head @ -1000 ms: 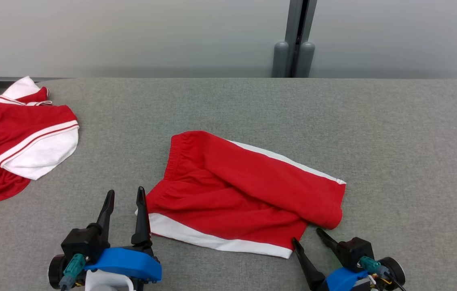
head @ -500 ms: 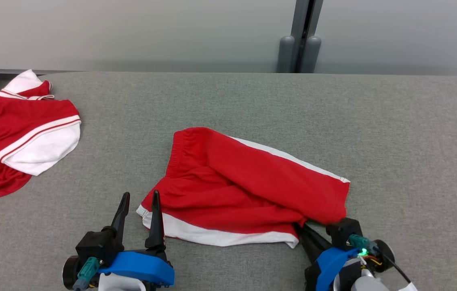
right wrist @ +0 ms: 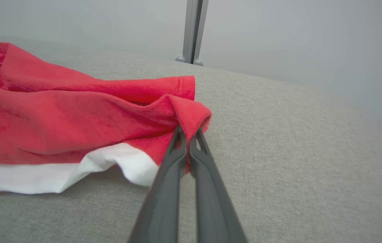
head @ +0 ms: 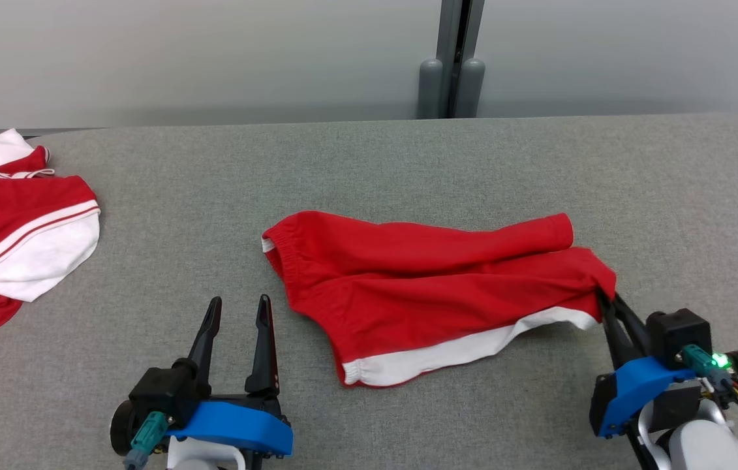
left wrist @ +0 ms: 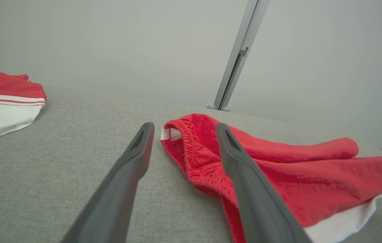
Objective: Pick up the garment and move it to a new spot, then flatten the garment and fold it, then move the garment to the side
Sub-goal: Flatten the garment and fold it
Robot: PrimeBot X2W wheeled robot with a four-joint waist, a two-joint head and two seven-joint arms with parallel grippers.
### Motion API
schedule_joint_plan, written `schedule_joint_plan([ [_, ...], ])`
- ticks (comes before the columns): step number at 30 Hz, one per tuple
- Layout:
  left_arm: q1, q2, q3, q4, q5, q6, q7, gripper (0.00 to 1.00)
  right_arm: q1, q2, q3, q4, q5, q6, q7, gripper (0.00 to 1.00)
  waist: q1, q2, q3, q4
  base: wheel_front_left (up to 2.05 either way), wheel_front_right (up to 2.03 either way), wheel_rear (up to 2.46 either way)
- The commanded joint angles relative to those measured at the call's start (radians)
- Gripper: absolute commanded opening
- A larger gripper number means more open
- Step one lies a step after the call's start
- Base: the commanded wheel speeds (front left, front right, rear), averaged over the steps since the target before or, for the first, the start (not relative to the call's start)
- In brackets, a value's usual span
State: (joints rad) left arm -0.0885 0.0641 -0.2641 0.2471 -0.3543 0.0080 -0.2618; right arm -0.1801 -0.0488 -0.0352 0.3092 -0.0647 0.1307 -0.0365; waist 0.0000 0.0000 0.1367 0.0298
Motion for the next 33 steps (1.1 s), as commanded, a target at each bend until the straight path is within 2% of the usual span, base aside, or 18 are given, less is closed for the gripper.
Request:
schedule_joint_plan([
  [1, 0.001, 0.000, 0.004, -0.006, 0.004, -0.008, -0.005, 1.00, 0.023, -0.003, -0.028, -0.062, -0.038, 0.000, 0.029, 0.00, 0.0000, 0.0000, 0.000, 0.001, 0.00, 0.00, 0.00],
  [5, -0.001, -0.004, -0.003, -0.005, 0.009, -0.011, -0.005, 1.00, 0.036, -0.002, -0.025, -0.159, -0.077, 0.000, 0.107, 0.00, 0.0000, 0.0000, 0.004, 0.011, 0.00, 0.00, 0.00],
  [9, -0.012, -0.007, -0.010, 0.006, 0.008, -0.017, -0.005, 1.00, -0.014, -0.003, 0.015, -0.126, -0.094, 0.000, 0.166, 0.00, 0.0000, 0.0000, 0.010, 0.031, 0.00, 0.00, 0.00],
  [10, -0.017, -0.008, -0.012, 0.008, 0.007, -0.018, -0.005, 1.00, -0.031, -0.003, 0.022, -0.102, -0.097, 0.000, 0.168, 0.16, 0.0000, 0.0000, 0.013, 0.036, 0.00, 0.00, 0.00],
  [11, -0.020, -0.009, -0.014, 0.010, 0.008, -0.018, -0.005, 1.00, -0.051, -0.003, 0.023, -0.078, -0.103, 0.000, 0.162, 0.43, 0.0000, 0.0000, 0.016, 0.042, 0.00, 0.00, 0.00],
  [12, -0.023, -0.009, -0.016, 0.012, 0.008, -0.019, -0.005, 1.00, -0.067, -0.003, 0.029, -0.048, -0.107, 0.000, 0.155, 0.83, 0.0000, 0.0000, 0.018, 0.048, 0.00, 0.00, 0.00],
  [13, -0.023, -0.010, -0.018, 0.014, 0.009, -0.020, -0.005, 1.00, -0.081, -0.002, 0.035, -0.019, -0.097, 0.000, 0.148, 1.00, 0.0000, 0.0000, 0.020, 0.053, 0.00, 0.00, 0.00],
  [18, -0.023, -0.012, -0.018, 0.021, 0.008, -0.020, -0.005, 1.00, -0.126, -0.004, 0.058, 0.080, -0.050, 0.000, 0.091, 1.00, 0.0000, 0.0000, 0.025, 0.062, 0.00, 0.00, 0.00],
  [22, -0.015, -0.013, -0.013, 0.023, 0.010, -0.018, -0.005, 1.00, -0.123, -0.004, 0.041, 0.102, -0.004, 0.000, 0.026, 1.00, 0.0000, 0.0000, 0.022, 0.049, 0.00, 0.00, 0.00],
  [29, -0.008, -0.013, -0.011, 0.019, 0.012, -0.019, -0.005, 1.00, -0.069, -0.003, -0.019, 0.033, 0.042, 0.000, -0.085, 1.00, 0.0000, 0.0000, 0.010, 0.019, 0.00, 0.00, 0.00],
  [33, -0.005, -0.014, -0.012, 0.019, 0.013, -0.020, -0.005, 1.00, -0.028, -0.003, -0.068, -0.008, 0.026, 0.000, -0.078, 1.00, 0.0000, 0.0000, 0.007, 0.012, 0.00, 0.00, 0.00],
])
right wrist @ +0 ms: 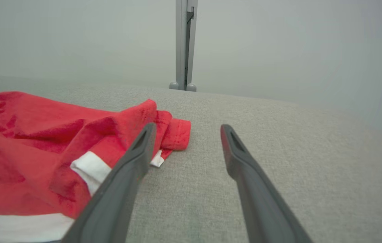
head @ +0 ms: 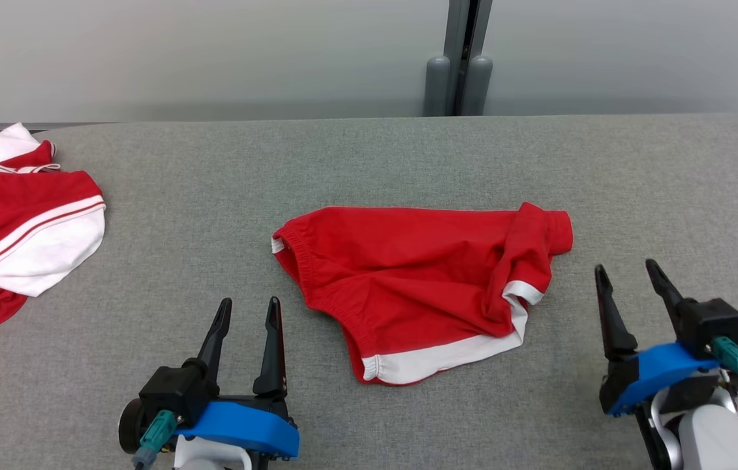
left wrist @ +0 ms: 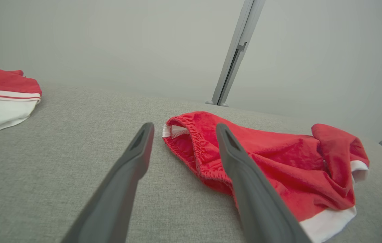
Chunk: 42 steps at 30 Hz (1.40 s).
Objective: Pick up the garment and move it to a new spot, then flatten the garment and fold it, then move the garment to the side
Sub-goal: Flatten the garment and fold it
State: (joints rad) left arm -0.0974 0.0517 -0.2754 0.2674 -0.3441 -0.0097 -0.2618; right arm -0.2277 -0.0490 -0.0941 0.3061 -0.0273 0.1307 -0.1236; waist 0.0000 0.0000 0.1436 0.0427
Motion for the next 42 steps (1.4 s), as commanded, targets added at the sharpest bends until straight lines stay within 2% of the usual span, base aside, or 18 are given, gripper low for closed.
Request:
schedule_joint_plan([
  [1, 0.004, -0.001, -0.002, -0.001, 0.004, -0.003, -0.005, 1.00, 0.027, -0.002, -0.012, -0.007, -0.029, 0.000, 0.018, 1.00, 0.0000, 0.0000, 0.000, -0.001, 0.00, 0.00, 0.00],
  [10, -0.013, -0.002, -0.010, 0.006, 0.005, -0.003, -0.005, 1.00, -0.012, -0.003, 0.081, 0.147, -0.133, 0.000, 0.048, 1.00, 0.0000, 0.0000, 0.016, 0.029, 0.00, 0.00, 0.00],
  [20, -0.005, -0.002, -0.006, 0.009, 0.012, -0.003, -0.005, 1.00, -0.112, -0.003, 0.074, 0.277, -0.195, 0.000, -0.055, 1.00, 0.0000, 0.0000, 0.019, 0.056, 0.00, 0.00, 0.00],
  [21, -0.002, -0.002, -0.006, 0.009, 0.012, -0.002, -0.005, 1.00, -0.120, -0.003, 0.072, 0.286, -0.200, 0.000, -0.058, 0.80, 0.0000, 0.0000, 0.018, 0.056, 0.00, 0.00, 0.00],
  [22, 0.000, -0.002, -0.006, 0.009, 0.011, -0.002, -0.005, 1.00, -0.126, -0.003, 0.070, 0.294, -0.206, 0.000, -0.064, 0.47, 0.0000, 0.0000, 0.017, 0.056, 0.00, 0.00, 0.00],
  [24, 0.002, -0.002, -0.005, 0.007, 0.010, -0.001, -0.005, 1.00, -0.138, -0.003, 0.060, 0.307, -0.218, 0.000, -0.074, 0.28, 0.0000, 0.0000, 0.016, 0.055, 0.00, 0.00, 0.00],
  [26, 0.004, -0.002, -0.004, 0.005, 0.011, -0.001, -0.005, 1.00, -0.146, -0.003, 0.044, 0.316, -0.239, 0.000, -0.077, 0.00, 0.0000, 0.0000, 0.015, 0.052, 0.00, 0.00, 0.00],
  [32, 0.010, -0.002, -0.004, 0.003, 0.011, 0.000, -0.005, 1.00, -0.126, -0.003, -0.021, 0.294, -0.289, 0.000, -0.072, 0.00, 0.0000, 0.0000, 0.012, 0.035, 0.00, 0.00, 0.00],
  [39, 0.013, -0.002, -0.003, 0.000, 0.008, -0.001, -0.005, 1.00, -0.043, -0.002, -0.131, 0.144, -0.512, 0.000, -0.005, 0.00, 0.0000, 0.0000, 0.020, 0.009, 0.00, 0.00, 0.00],
  [40, 0.011, -0.002, -0.004, 0.000, 0.007, -0.003, -0.005, 1.00, -0.029, -0.002, -0.138, 0.132, -0.542, 0.000, 0.005, 0.12, 0.0000, 0.0000, 0.022, 0.006, 0.00, 0.00, 0.00],
  [42, 0.004, -0.002, -0.007, 0.002, 0.008, -0.003, -0.005, 1.00, -0.014, -0.003, -0.152, 0.123, -0.566, 0.000, 0.014, 0.55, 0.0000, 0.0000, 0.027, 0.002, 0.00, 0.00, 0.00],
])
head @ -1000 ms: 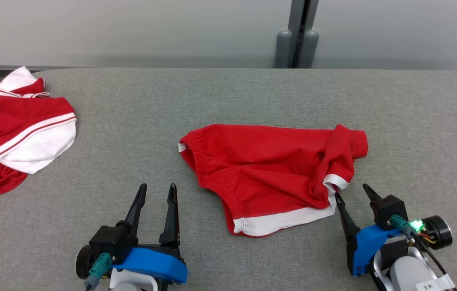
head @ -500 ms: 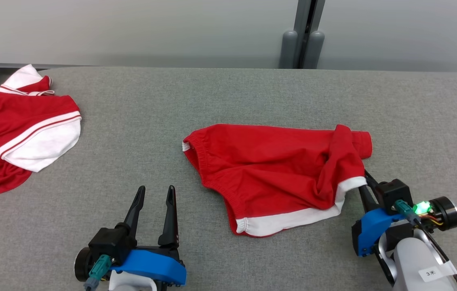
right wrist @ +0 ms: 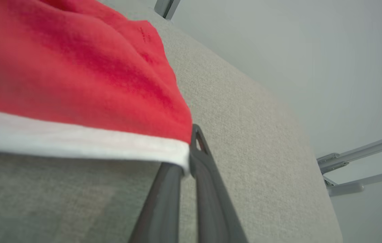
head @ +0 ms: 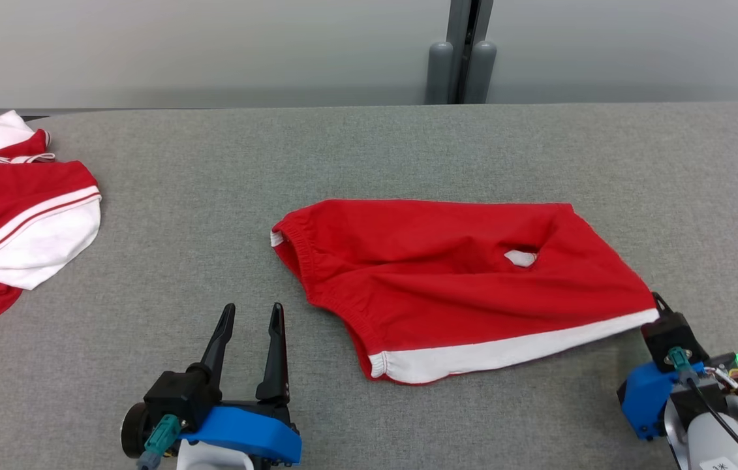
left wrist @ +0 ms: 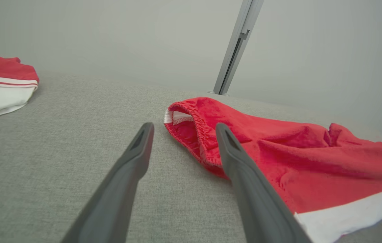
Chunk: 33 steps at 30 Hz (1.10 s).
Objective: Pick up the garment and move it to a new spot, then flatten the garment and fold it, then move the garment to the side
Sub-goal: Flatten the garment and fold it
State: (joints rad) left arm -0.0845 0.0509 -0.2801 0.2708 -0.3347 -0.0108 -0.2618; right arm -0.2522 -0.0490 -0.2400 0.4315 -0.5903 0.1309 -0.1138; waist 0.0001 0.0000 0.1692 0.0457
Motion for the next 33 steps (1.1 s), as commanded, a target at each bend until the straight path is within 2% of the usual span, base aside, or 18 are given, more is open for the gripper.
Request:
schedule_joint_plan([
  [1, -0.011, -0.001, -0.004, -0.001, -0.003, -0.003, -0.005, 1.00, 0.015, -0.003, -0.013, 0.004, -0.006, 0.000, 0.004, 1.00, -0.0001, 0.0000, 0.004, -0.002, 0.00, 0.00, 0.00],
  [8, -0.022, -0.001, 0.000, 0.003, -0.004, -0.006, -0.005, 1.00, 0.038, -0.003, -0.014, 0.070, 0.114, 0.000, -0.033, 1.00, -0.0001, 0.0000, 0.013, -0.010, 0.00, 0.00, 0.00],
  [13, -0.016, -0.001, 0.007, 0.005, -0.001, -0.005, -0.005, 1.00, 0.065, -0.003, 0.004, 0.054, 0.227, 0.000, -0.064, 1.00, -0.0001, 0.0000, 0.004, -0.023, 0.00, 0.00, 0.00],
  [19, -0.003, -0.001, 0.024, -0.003, 0.006, -0.003, -0.005, 1.00, 0.126, -0.003, 0.082, -0.042, 0.370, 0.000, -0.062, 1.00, -0.0001, 0.0000, -0.017, -0.052, 0.00, 0.00, 0.00],
  [23, 0.003, -0.001, 0.029, -0.006, 0.010, -0.005, -0.005, 1.00, 0.167, -0.003, 0.115, -0.141, 0.414, 0.000, -0.025, 1.00, -0.0001, 0.0000, -0.030, -0.068, 0.00, 0.00, 0.00],
  [28, 0.012, -0.001, 0.029, -0.017, 0.013, -0.008, -0.005, 1.00, 0.204, -0.003, 0.121, -0.309, 0.464, 0.000, 0.033, 1.00, -0.0001, 0.0000, -0.043, -0.078, 0.00, 0.00, 0.00],
  [33, 0.014, -0.001, 0.019, -0.023, 0.012, -0.013, -0.005, 1.00, 0.177, -0.003, 0.111, -0.338, 0.534, 0.000, 0.054, 1.00, -0.0001, 0.0000, -0.055, -0.070, 0.00, 0.00, 0.00],
])
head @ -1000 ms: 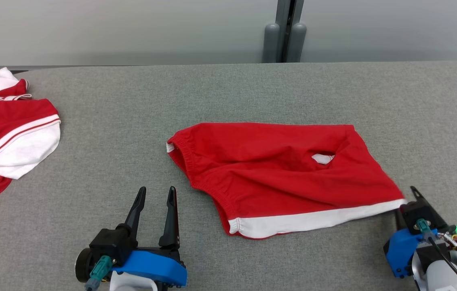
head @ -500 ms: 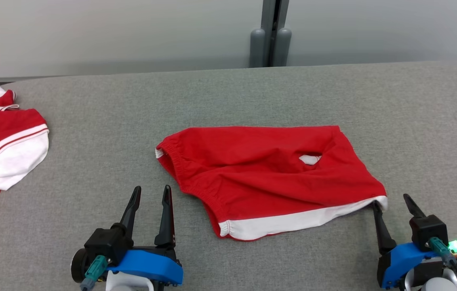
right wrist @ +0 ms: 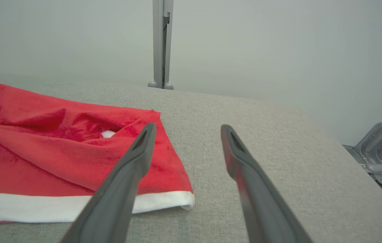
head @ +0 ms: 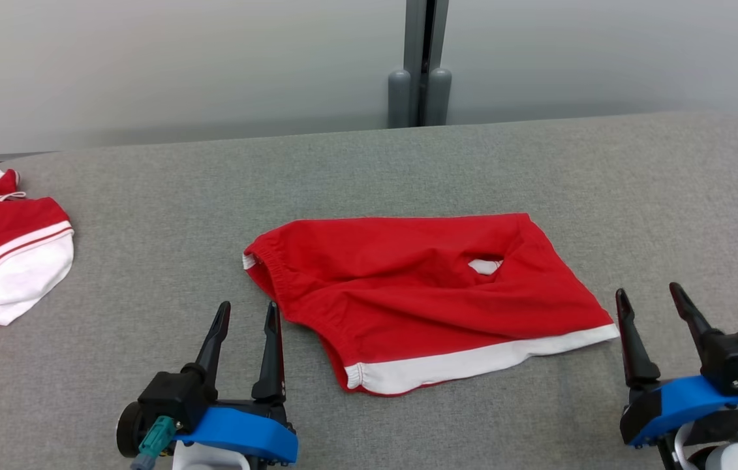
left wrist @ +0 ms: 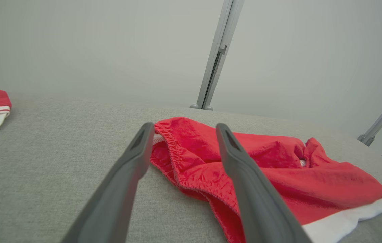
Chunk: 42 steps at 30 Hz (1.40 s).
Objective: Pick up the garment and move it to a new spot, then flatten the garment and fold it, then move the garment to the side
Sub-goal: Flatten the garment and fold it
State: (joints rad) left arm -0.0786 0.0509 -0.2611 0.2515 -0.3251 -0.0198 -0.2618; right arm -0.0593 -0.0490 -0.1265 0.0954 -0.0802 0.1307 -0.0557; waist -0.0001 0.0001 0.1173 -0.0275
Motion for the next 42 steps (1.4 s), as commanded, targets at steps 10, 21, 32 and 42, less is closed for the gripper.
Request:
schedule_joint_plan([
  [10, 0.038, -0.001, -0.012, -0.002, -0.009, 0.003, -0.005, 1.00, -0.048, -0.003, 0.010, 0.118, 0.144, 0.000, -0.078, 1.00, 0.0001, -0.0001, -0.044, 0.039, 0.00, 0.00, 0.00],
  [21, 0.071, -0.001, -0.018, 0.004, -0.033, 0.023, -0.005, 1.00, -0.079, -0.003, 0.072, 0.234, 0.152, 0.000, -0.156, 1.00, 0.0001, -0.0001, -0.063, 0.039, 0.00, 0.00, 0.00],
  [32, 0.063, -0.001, -0.021, 0.019, -0.017, 0.032, -0.005, 1.00, -0.110, -0.003, 0.090, 0.290, 0.153, 0.000, -0.181, 1.00, 0.0001, -0.0001, -0.055, 0.039, 0.00, 0.00, 0.00],
  [42, 0.045, 0.021, -0.169, 0.044, -0.036, -0.078, 0.202, 1.00, -0.112, -0.003, 0.076, 0.308, 0.141, 0.000, -0.190, 1.00, 0.0001, -0.0001, -0.033, 0.022, 0.00, 0.00, 0.00],
])
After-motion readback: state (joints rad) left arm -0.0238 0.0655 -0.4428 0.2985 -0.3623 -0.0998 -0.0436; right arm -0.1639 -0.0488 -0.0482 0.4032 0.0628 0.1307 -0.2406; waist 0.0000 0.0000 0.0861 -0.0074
